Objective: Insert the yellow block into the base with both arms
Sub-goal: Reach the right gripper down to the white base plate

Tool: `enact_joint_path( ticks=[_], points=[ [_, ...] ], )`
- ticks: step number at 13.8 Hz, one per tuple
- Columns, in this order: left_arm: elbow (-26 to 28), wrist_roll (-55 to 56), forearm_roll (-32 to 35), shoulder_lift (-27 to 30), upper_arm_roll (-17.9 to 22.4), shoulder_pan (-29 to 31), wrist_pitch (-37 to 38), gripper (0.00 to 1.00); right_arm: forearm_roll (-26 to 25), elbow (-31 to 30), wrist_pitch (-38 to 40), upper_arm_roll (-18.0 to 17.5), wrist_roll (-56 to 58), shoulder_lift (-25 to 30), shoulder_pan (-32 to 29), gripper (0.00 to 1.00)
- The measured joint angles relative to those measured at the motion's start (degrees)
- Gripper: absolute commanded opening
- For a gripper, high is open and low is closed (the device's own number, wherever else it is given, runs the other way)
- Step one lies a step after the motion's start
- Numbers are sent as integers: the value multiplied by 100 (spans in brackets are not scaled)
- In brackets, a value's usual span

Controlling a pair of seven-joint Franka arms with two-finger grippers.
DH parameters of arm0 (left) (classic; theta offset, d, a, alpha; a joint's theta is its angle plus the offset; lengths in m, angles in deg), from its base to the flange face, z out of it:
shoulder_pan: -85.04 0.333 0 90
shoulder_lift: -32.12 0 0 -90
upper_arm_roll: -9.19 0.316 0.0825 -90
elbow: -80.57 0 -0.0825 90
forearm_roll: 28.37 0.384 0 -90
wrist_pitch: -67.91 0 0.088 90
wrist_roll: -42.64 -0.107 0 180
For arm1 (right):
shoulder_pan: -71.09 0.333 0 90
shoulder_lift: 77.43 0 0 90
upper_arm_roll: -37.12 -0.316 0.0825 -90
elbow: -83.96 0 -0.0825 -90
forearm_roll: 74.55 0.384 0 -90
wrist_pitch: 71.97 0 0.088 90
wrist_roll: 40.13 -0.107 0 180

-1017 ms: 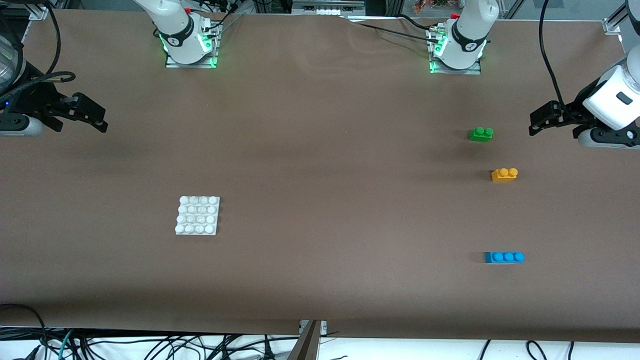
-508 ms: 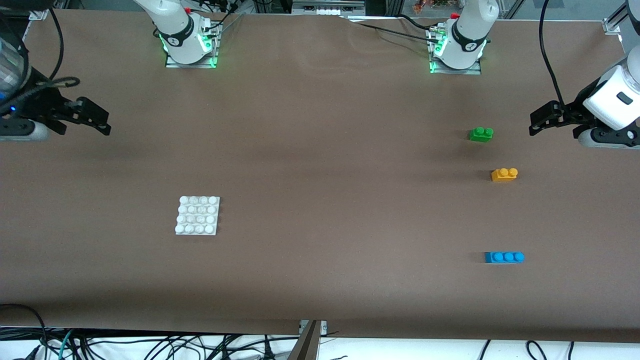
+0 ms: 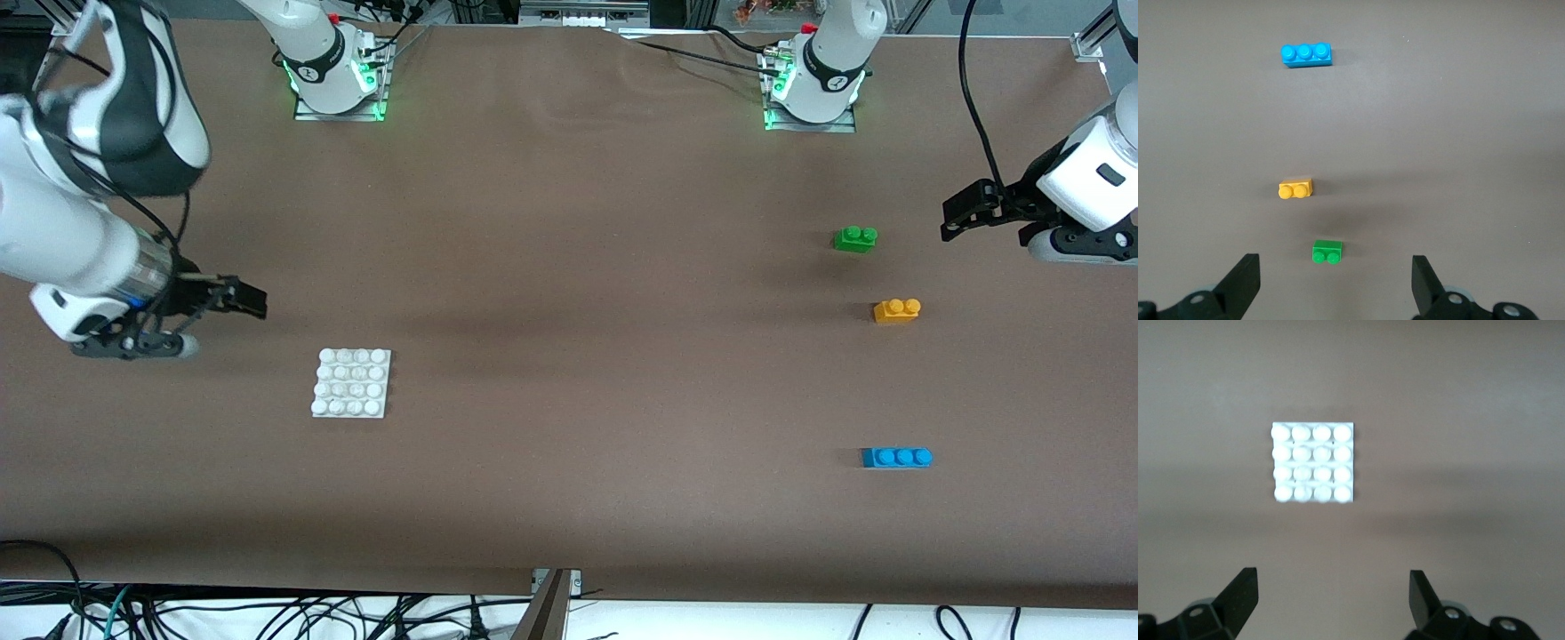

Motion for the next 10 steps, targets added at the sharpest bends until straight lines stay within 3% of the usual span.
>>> enact_joint_path(
  ticks=[6, 10],
  points=[
    [0, 0, 0, 0, 0, 0, 0, 100, 4, -1257, -2415, 3, -122, -587, 5, 100],
    [0, 0, 0, 0, 0, 0, 0, 100, 113, -1426, -3229, 7, -245, -993, 5, 100]
  ],
)
